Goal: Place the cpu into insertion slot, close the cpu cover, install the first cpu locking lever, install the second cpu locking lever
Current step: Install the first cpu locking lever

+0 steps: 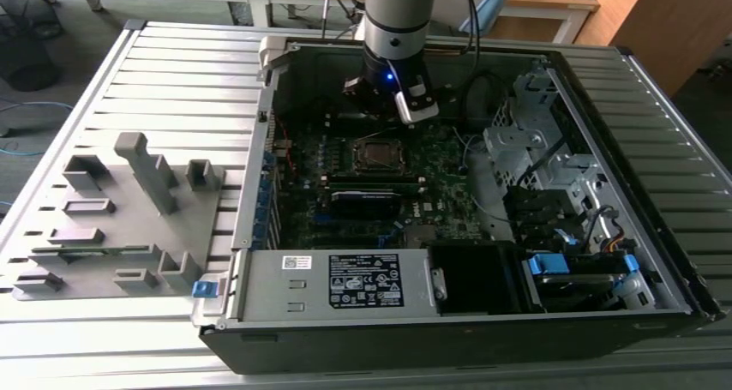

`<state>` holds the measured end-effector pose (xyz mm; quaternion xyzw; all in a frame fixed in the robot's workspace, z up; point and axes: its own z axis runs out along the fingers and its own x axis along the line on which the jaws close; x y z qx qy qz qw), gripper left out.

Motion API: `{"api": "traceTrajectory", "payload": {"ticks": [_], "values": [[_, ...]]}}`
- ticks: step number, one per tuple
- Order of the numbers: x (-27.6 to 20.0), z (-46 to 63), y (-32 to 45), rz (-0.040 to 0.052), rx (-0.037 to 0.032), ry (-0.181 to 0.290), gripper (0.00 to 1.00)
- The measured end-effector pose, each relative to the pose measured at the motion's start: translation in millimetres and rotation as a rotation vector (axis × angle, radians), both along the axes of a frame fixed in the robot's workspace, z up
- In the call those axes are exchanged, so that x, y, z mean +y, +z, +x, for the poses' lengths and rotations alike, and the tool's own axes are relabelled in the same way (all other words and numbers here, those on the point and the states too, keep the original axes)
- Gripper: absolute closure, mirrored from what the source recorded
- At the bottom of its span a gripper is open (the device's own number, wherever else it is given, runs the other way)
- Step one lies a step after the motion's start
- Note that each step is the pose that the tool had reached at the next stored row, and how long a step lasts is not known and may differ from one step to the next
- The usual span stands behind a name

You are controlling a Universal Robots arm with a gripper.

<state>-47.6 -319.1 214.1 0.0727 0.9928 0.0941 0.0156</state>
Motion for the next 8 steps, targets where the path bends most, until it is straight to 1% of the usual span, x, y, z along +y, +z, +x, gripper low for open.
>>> {"api": "traceTrajectory", "payload": {"ticks": [8], "values": [[0.7,-1.3,-0.8,0.0003,-0.0002,0.000,0.90]]}}
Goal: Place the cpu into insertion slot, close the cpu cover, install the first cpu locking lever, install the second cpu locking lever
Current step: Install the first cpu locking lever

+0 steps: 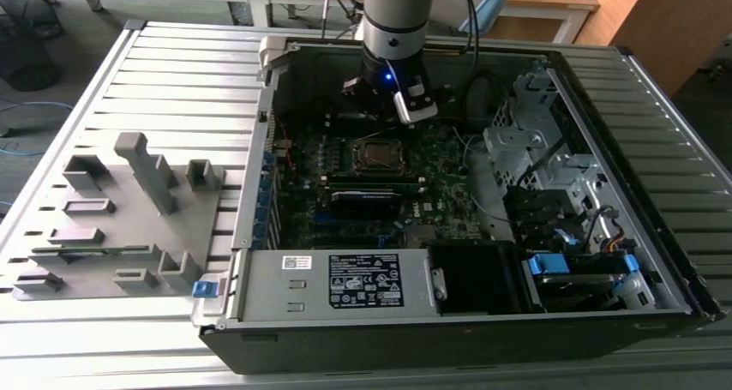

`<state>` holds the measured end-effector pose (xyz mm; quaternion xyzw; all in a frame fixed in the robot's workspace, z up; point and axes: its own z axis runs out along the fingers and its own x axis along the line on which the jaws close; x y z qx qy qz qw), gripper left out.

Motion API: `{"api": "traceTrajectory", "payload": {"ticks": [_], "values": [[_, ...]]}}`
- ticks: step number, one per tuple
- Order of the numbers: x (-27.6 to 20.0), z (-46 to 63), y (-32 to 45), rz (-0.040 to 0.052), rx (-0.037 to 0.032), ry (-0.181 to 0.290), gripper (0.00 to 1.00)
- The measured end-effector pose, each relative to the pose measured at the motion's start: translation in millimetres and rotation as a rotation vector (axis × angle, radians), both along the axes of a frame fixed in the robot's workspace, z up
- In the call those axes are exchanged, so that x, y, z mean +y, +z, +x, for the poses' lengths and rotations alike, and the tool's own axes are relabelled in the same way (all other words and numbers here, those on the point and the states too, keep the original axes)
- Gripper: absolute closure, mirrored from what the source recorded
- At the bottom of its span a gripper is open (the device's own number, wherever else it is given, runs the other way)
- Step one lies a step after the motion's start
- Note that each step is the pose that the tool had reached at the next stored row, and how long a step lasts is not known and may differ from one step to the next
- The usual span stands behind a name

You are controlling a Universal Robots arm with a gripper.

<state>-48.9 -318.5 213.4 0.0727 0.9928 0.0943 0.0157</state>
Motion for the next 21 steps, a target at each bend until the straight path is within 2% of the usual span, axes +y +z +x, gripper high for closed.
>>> {"api": "traceTrajectory", "payload": {"ticks": [10,17,21], "values": [[1.3,-0.2,-0.5,-0.0010,0.0002,0.000,0.90],[1.3,-0.3,-1.1,-0.0117,0.0002,0.000,0.90],[1.3,-0.3,-1.7,-0.0137,0.0002,0.000,0.90]]}}
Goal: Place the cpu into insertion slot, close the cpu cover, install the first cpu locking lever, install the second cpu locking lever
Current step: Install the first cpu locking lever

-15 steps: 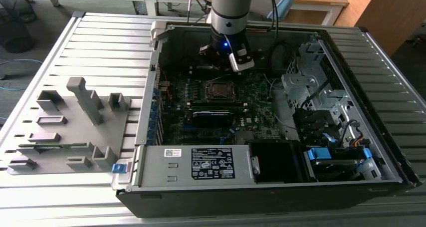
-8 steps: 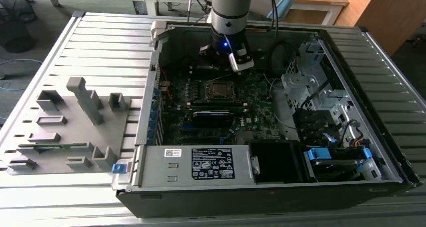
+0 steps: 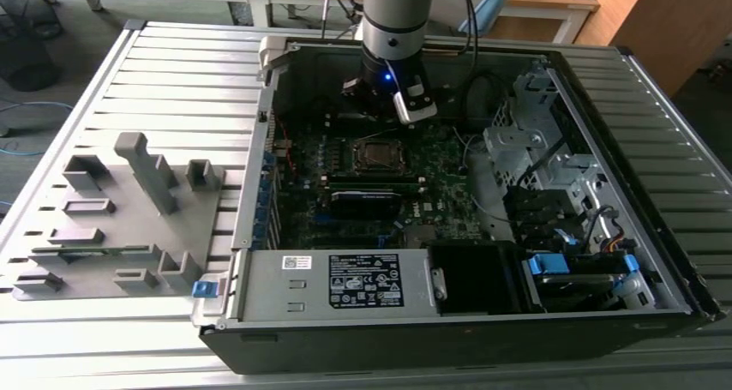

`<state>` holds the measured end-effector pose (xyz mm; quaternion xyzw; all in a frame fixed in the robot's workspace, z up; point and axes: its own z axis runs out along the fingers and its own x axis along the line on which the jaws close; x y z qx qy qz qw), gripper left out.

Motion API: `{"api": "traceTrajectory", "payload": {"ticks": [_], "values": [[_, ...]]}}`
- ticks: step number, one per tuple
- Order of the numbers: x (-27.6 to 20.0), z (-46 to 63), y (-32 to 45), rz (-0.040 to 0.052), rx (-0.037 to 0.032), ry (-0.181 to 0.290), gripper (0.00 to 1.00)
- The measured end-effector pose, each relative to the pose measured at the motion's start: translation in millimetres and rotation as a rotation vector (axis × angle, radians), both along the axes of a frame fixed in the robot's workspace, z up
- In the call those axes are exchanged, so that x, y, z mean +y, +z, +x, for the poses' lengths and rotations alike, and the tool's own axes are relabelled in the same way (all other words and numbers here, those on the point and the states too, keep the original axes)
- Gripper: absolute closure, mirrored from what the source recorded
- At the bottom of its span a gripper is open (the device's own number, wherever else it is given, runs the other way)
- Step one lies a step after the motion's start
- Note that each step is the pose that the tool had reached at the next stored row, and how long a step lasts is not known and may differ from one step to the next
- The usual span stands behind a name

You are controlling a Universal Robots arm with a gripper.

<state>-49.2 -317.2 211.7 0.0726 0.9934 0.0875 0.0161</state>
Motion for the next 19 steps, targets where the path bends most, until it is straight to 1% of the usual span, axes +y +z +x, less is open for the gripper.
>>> {"api": "traceTrajectory", "payload": {"ticks": [12,19], "values": [[0.0,0.0,-3.1,-0.0001,0.0001,0.000,0.90],[0.3,2.2,-4.2,0.0000,0.0000,0.000,0.90]]}}
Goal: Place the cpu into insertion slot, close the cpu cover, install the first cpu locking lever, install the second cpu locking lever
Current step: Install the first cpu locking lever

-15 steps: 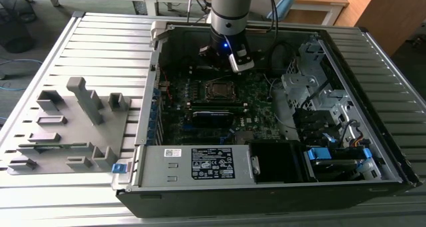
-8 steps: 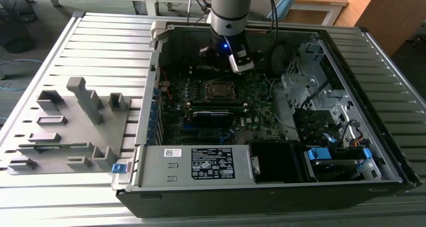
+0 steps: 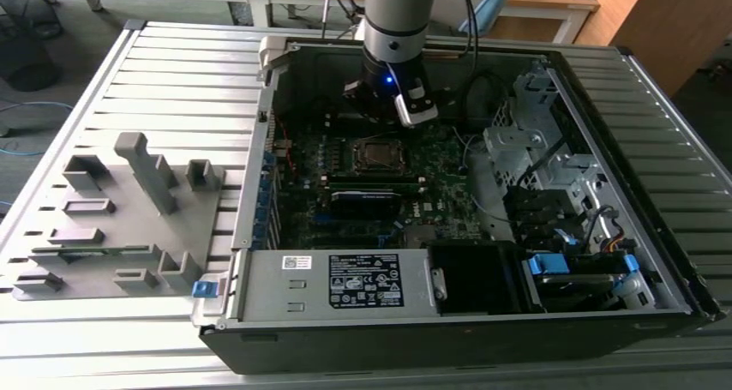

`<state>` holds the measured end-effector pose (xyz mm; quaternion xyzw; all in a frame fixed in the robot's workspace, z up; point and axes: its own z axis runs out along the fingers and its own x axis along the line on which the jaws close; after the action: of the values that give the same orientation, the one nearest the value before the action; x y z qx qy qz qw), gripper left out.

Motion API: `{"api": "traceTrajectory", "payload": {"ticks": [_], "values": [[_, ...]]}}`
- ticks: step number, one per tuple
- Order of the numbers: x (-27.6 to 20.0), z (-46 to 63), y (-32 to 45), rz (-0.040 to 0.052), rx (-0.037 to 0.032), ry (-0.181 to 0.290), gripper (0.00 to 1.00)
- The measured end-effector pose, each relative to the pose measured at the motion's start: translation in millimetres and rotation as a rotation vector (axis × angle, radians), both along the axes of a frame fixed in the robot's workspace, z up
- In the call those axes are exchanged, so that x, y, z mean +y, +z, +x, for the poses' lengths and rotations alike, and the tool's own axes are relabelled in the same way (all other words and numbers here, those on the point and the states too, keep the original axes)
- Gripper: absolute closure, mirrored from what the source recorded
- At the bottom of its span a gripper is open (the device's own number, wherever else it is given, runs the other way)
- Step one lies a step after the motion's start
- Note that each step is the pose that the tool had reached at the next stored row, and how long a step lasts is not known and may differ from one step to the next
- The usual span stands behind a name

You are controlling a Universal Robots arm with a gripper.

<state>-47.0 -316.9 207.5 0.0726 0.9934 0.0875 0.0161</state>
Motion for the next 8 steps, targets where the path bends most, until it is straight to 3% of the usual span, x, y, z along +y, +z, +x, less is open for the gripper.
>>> {"api": "traceTrajectory", "payload": {"ticks": [8], "values": [[0.0,0.2,-2.7,0.0000,0.0000,0.000,0.90]]}}
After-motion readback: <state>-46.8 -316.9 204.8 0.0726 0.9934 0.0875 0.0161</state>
